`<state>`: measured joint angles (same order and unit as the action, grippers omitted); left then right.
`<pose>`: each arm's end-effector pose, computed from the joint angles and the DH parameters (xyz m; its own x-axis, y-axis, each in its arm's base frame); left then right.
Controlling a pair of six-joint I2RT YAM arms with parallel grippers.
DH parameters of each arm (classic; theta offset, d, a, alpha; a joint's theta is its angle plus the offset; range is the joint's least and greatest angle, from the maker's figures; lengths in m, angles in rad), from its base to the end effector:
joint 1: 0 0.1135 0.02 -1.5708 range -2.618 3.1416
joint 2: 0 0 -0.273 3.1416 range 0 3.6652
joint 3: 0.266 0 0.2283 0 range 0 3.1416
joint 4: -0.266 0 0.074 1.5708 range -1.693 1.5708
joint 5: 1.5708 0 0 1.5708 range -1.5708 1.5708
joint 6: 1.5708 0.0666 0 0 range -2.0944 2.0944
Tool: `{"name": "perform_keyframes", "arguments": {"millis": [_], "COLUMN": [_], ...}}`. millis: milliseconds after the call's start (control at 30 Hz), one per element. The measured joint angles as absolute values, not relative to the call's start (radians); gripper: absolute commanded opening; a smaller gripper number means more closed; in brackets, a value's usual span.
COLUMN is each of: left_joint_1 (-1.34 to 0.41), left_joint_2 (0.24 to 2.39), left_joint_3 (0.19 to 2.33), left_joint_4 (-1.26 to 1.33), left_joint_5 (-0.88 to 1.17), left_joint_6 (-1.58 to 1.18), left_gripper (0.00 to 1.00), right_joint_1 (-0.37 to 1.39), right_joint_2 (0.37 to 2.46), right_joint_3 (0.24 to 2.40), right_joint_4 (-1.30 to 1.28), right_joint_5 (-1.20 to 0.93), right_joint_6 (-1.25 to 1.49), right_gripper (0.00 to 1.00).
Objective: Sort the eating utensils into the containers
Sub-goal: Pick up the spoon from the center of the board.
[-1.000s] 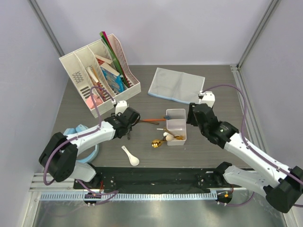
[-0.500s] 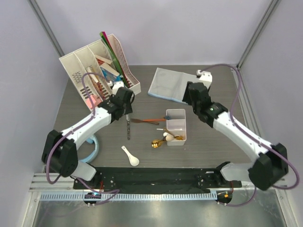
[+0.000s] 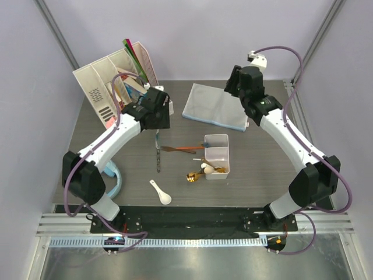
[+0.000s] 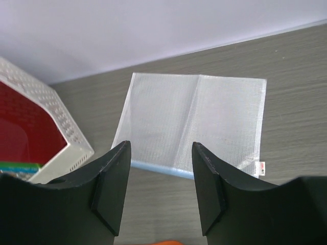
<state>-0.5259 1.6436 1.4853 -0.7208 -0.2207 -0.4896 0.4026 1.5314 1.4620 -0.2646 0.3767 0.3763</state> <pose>0.3148 -0.1658 0.3033 -0.7614 -0.0886 -0.6422 0.0125 0.9884 -0.1512 0.3423 0.1191 0.3863 -0.2969 0.2450 -0.9230 0.0694 0.9695 0.2350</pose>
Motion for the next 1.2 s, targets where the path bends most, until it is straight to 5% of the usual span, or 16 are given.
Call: {"name": "perform_keyframes", "arguments": {"millis": [267, 733, 933, 1200], "left_joint_1": [-0.528, -0.535, -0.517, -0.515], "left_joint_2": [1.430, 1.452, 1.233, 1.298], "left_joint_3": [1.325, 1.185, 0.955, 0.862], "left_joint_4": [-0.896, -1.092, -1.071, -0.929], "left_joint_5": [-0.187, -0.120, 0.020, 0.150], "left_joint_6": [-0.567, -0.617, -0.649, -0.654], "left_gripper": [0.50, 0.62, 0.63, 0.62], "right_joint_1": [0.241, 0.196, 0.196, 0.196], "right_joint_2": [1.523, 1.383, 1.399, 1.454], "right_joint_3": [1.454, 1.366, 1.370, 1.372], "right_joint_4": [-0.285, -0.379, -0.448, -0.500], "right_joint_5": [0.326, 0.274, 0.192, 0.094], "right_joint_6": [0.476, 0.532, 0.572, 0.598], "right_gripper": [0.56, 0.56, 0.56, 0.56]}}
